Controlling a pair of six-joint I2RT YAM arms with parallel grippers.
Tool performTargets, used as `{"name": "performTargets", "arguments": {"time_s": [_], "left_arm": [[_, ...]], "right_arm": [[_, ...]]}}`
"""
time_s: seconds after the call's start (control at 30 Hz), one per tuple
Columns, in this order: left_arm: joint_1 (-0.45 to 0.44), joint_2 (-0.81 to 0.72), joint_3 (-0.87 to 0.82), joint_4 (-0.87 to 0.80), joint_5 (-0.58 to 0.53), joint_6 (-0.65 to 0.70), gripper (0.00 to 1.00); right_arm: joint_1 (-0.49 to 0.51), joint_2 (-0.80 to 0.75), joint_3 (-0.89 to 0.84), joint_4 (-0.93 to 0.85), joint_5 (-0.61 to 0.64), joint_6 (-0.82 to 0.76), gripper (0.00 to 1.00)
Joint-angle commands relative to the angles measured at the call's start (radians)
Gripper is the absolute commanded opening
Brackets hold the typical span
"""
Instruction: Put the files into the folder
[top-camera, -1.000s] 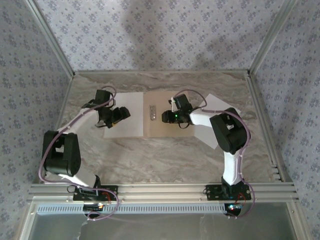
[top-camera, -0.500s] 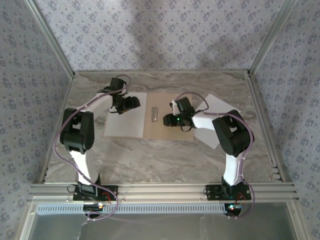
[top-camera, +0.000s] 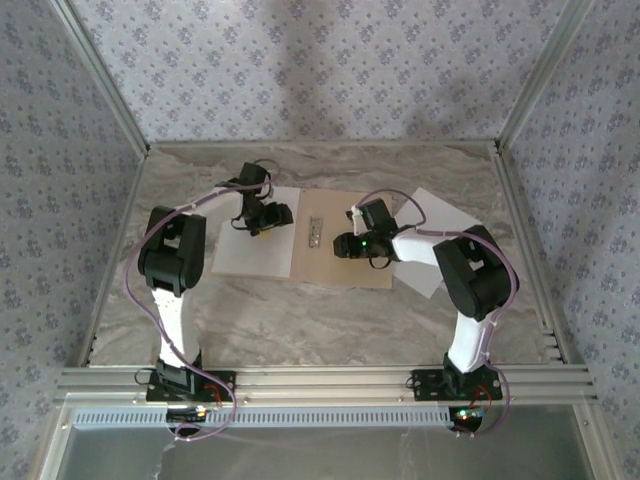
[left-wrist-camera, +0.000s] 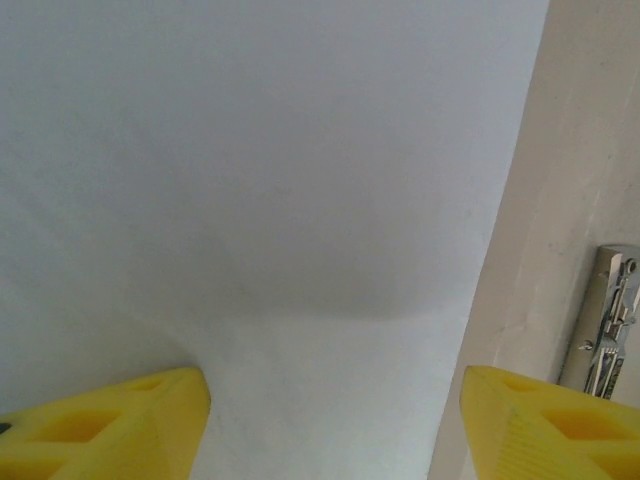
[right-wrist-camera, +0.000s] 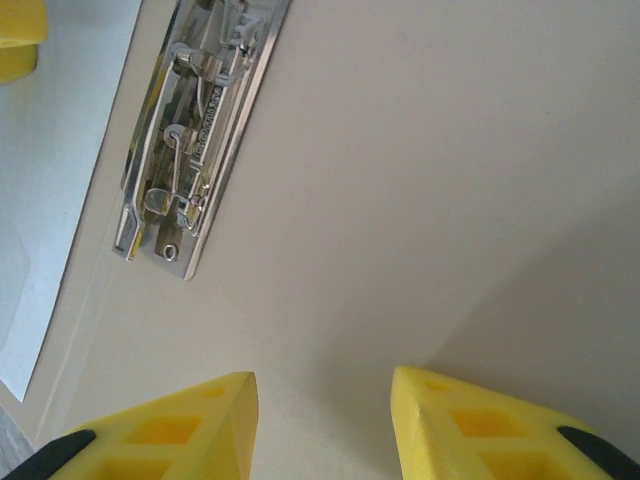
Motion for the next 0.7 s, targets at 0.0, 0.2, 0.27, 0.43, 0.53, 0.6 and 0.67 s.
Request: {"name": "performTargets", "arguments": {"time_s": [0.0, 0.2, 0.27, 0.43, 0.53, 0.6, 0.67], "left_arm": [[-0.020, -0.009, -0.081, -0.025, -0.011, -0.016, 0.69], [-0.041, -0.062, -0.188, 0.026, -0.016, -0.055, 0.69], [-0.047, -0.077, -0.209, 0.034, -0.017, -0.061, 0.69], [-0.069, -0.102, -0.225, 0.019, -0.024, -0.057, 0.69], [-0.084, -0.122, -0.247, 0.022, -0.033, -0.063, 0.69], [-0.091, -0.129, -0.259, 0.024, -0.034, -0.064, 0.69], [-0.096, -0.132, -0.259, 0.019, -0.036, -0.063, 0.69]], "right_arm": [[-0.012, -0.036, -0.034, -0.054, -0.001, -0.023, 0.42], [-0.012, -0.067, -0.072, -0.057, 0.000, -0.031, 0.42], [-0.015, -0.080, -0.087, -0.060, 0.005, -0.034, 0.42], [-0.015, -0.111, -0.125, -0.051, 0.002, -0.034, 0.42], [-0.015, -0.126, -0.141, -0.051, 0.008, -0.036, 0.42], [-0.016, -0.133, -0.153, -0.050, 0.013, -0.037, 0.42], [-0.016, -0.139, -0.157, -0.048, 0.013, -0.037, 0.42]]}}
